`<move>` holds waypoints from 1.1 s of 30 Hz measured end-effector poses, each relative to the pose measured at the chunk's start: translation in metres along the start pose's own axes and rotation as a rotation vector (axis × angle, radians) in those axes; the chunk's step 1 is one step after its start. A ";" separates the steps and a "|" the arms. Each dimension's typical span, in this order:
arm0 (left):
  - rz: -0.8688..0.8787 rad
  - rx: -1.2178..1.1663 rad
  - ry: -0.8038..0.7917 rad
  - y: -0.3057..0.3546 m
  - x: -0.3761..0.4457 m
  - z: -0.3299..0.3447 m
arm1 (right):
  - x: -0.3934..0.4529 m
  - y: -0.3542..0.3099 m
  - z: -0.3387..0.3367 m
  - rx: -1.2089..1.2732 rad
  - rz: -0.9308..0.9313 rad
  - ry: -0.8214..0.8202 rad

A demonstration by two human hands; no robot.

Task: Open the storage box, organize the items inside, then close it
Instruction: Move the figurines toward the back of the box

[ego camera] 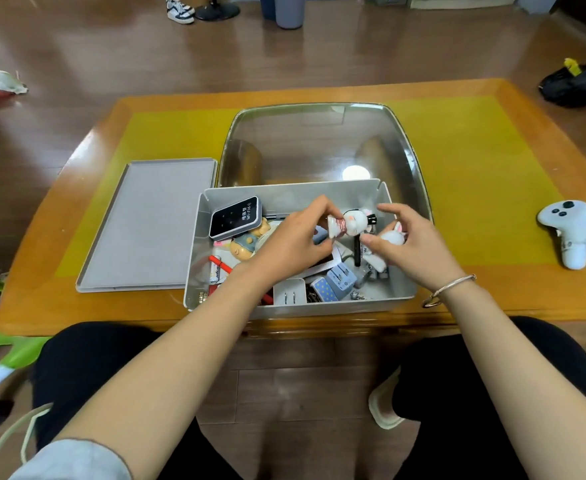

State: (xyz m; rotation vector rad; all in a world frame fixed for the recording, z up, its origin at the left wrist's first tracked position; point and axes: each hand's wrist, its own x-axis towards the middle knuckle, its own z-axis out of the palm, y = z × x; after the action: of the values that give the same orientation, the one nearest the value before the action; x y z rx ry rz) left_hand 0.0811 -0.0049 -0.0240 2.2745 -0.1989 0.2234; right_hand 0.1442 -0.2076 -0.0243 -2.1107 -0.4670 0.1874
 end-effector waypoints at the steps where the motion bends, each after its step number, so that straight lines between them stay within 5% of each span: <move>1: 0.012 -0.002 -0.008 0.000 0.001 -0.001 | 0.001 -0.001 -0.001 -0.021 0.002 -0.053; 16: 0.008 0.085 -0.133 0.002 0.020 0.014 | 0.007 -0.010 -0.009 0.308 -0.002 -0.092; 21: -0.094 0.074 -0.158 -0.003 0.031 0.019 | 0.009 -0.011 -0.007 0.303 -0.041 0.172; 28: -0.004 0.690 -0.562 -0.004 0.047 0.041 | 0.008 -0.007 -0.011 0.276 -0.017 0.331; 31: -0.029 0.749 -0.576 0.003 0.052 0.048 | 0.008 -0.005 -0.008 0.227 -0.011 0.349; 33: -0.029 0.769 -0.452 0.007 0.050 0.046 | 0.008 -0.005 -0.008 0.228 -0.015 0.374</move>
State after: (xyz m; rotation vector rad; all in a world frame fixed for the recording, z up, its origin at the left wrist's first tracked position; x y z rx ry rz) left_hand 0.1328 -0.0471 -0.0374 3.0696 -0.3585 -0.2910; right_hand 0.1523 -0.2084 -0.0155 -1.8622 -0.2251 -0.1559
